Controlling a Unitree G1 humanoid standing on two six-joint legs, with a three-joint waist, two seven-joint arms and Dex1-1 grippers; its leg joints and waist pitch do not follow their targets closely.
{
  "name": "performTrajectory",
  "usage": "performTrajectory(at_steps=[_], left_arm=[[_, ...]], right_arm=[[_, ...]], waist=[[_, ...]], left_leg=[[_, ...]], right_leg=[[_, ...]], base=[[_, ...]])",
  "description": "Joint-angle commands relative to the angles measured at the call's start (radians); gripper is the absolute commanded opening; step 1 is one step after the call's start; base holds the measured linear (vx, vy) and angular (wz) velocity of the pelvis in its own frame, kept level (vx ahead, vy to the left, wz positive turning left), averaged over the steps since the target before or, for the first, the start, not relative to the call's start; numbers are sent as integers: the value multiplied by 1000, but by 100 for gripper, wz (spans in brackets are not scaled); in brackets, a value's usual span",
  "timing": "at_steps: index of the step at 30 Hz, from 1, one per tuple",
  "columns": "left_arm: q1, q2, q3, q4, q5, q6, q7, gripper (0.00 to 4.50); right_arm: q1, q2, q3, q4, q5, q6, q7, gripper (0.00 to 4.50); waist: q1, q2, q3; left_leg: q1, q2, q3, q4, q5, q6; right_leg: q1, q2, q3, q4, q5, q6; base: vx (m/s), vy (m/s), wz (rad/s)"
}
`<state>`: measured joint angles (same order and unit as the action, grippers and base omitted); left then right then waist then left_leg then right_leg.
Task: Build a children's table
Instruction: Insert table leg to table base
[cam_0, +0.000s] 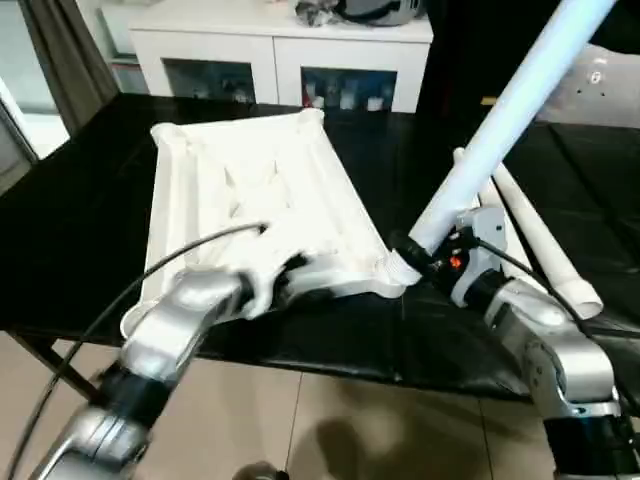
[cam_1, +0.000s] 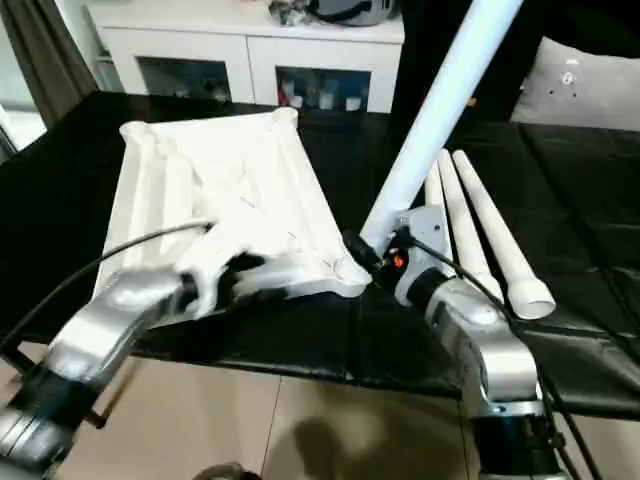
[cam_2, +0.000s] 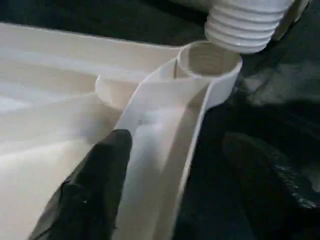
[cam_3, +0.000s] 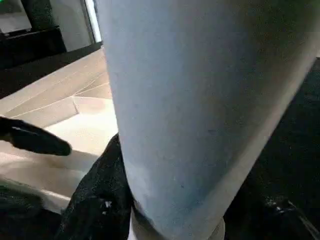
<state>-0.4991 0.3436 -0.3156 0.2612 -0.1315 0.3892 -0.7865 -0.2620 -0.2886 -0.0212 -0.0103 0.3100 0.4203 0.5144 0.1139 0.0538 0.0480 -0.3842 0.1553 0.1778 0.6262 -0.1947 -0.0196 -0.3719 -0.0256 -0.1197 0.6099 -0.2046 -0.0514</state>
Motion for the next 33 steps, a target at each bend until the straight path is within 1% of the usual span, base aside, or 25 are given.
performTrajectory(at_steps=[1,3,4,5,6,7,9,10,11,12,13,15,16,17,19,20,21,22,23,24,25,26,28,32,33], left_arm=[[-20,-7,-20,41,18,-5,-19,310],[-35,-21,-26,67,21,-7,-36,294],[-59,-35,-40,116,28,-21,-60,279],[-59,-35,-40,116,28,-21,-60,264],[-74,-42,-50,148,37,-35,-68,264],[-83,-46,-55,167,43,-40,-72,257],[-98,-52,-61,194,48,-41,-79,253],[-110,-54,-65,214,52,-46,-85,223],[-112,-55,-66,218,53,-47,-87,223],[-116,-55,-68,226,55,-49,-90,212],[-119,-56,-69,231,57,-51,-94,204],[-128,-59,-70,252,68,-59,-95,193],[-136,-61,-73,275,80,-72,-97,174],[-141,-62,-75,289,88,-79,-94,167],[-153,-65,-76,330,105,-96,-84,160],[-153,-65,-76,330,105,-96,-84,154],[-161,-63,-74,353,110,-104,-84,146],[-164,-62,-73,361,112,-108,-85,122],[-168,-59,-73,371,117,-113,-85,122],[-172,-56,-72,381,121,-119,-87,117],[-173,-54,-72,386,122,-121,-89,99],[-174,-52,-73,388,123,-122,-92,99],[-176,-49,-75,395,130,-127,-100,75],[-176,-42,-85,410,147,-147,-118,53],[-172,-40,-88,411,149,-151,-121,32]], right_arm=[[-12,-9,-8,4,3,-16,12,191],[-9,-15,-12,2,7,-15,16,191],[-3,-25,-20,3,11,-18,26,191],[-3,-25,-20,3,11,-18,26,191],[1,-30,-24,2,12,-19,32,191],[4,-34,-26,0,13,-18,34,191],[9,-41,-31,-5,15,-16,38,191],[14,-46,-34,-12,18,-12,40,191],[16,-48,-35,-14,18,-11,41,191],[17,-49,-36,-16,18,-10,42,191],[19,-51,-36,-19,17,-9,42,191],[23,-52,-37,-21,17,-10,42,191],[26,-54,-37,-22,17,-11,42,191],[27,-54,-37,-23,17,-12,42,191],[31,-54,-35,-27,18,-12,41,191],[31,-54,-35,-27,18,-12,41,191],[33,-53,-34,-31,19,-11,41,191],[35,-53,-33,-32,19,-11,41,191],[36,-52,-33,-34,19,-11,41,191],[39,-53,-33,-36,20,-11,42,191],[40,-53,-32,-37,21,-11,43,191],[41,-54,-32,-39,21,-11,43,191],[43,-54,-31,-41,22,-11,45,191],[47,-55,-29,-44,23,-11,47,191],[43,-53,-25,-43,24,-8,50,191]], waist=[[2,2,-67],[3,6,-69],[2,8,-69],[3,5,-69],[4,9,-69],[3,11,-67],[3,6,-67],[3,12,-67],[4,18,-67],[2,13,-67],[3,20,-67],[1,18,-67],[2,21,-66],[2,20,-67],[2,24,-66],[2,23,-68],[2,27,-68],[2,26,-68],[2,29,-69],[2,29,-68],[1,29,-67],[1,30,-67],[1,31,-65],[-1,32,-64],[-1,30,-64]], left_leg=[[19,101,-55,-78,-142,44],[16,101,-55,-76,-126,52],[15,98,-53,-74,-124,59],[17,97,-52,-73,-125,60],[15,98,-54,-73,-122,63],[17,98,-54,-74,-133,65],[17,98,-54,-75,-138,67],[16,99,-54,-74,-137,68],[17,100,-55,-74,-141,68],[17,101,-55,-76,-147,68],[17,99,-55,-74,-146,69],[16,98,-54,-74,-146,72],[15,96,-53,-73,-139,77],[15,94,-53,-72,-138,79],[14,92,-53,-72,-136,84],[15,93,-53,-72,-135,83],[14,94,-53,-71,-133,85],[14,93,-53,-71,-131,86],[15,95,-54,-71,-131,86],[14,94,-54,-71,-133,87],[15,95,-54,-72,-138,87],[15,94,-54,-72,-140,87],[15,94,-53,-73,-149,85],[17,95,-55,-75,-160,80],[17,95,-55,-76,-162,80]], right_leg=[[42,-159,90,-85,-177,-84],[46,-161,89,-81,-145,-97],[46,-159,88,-86,-148,-93],[45,-158,88,-87,-151,-90],[47,-159,87,-86,-156,-90],[46,-157,86,-89,-179,-83],[47,-157,85,-92,-205,-78],[46,-158,85,-94,-208,-79],[45,-159,85,-94,-211,-80],[46,-158,84,-93,-214,-82],[45,-158,84,-93,-217,-84],[46,-156,83,-95,-224,-81],[46,-156,83,-98,-231,-73],[45,-154,83,-99,-236,-68],[44,-153,80,-102,-247,-61],[46,-154,81,-100,-248,-60],[45,-155,80,-101,-249,-60],[44,-153,80,-100,-247,-59],[44,-155,80,-100,-246,-59],[44,-153,80,-101,-247,-59],[43,-155,80,-102,-256,-58],[43,-154,80,-102,-260,-58],[43,-156,79,-106,-287,-52],[41,-155,80,-109,-314,-41],[40,-155,80,-108,-309,-43]], base=[[0,0,0],[0,0,0],[0,0,0],[0,0,0],[0,0,0],[0,0,0],[0,0,0],[0,0,0],[0,0,0],[0,0,0],[0,0,0],[0,0,0],[0,0,0],[0,0,0],[0,0,0],[0,0,0],[0,0,0],[0,0,0],[0,0,0],[0,0,0],[0,0,0],[0,0,0],[0,0,0],[0,0,0],[0,0,0]])
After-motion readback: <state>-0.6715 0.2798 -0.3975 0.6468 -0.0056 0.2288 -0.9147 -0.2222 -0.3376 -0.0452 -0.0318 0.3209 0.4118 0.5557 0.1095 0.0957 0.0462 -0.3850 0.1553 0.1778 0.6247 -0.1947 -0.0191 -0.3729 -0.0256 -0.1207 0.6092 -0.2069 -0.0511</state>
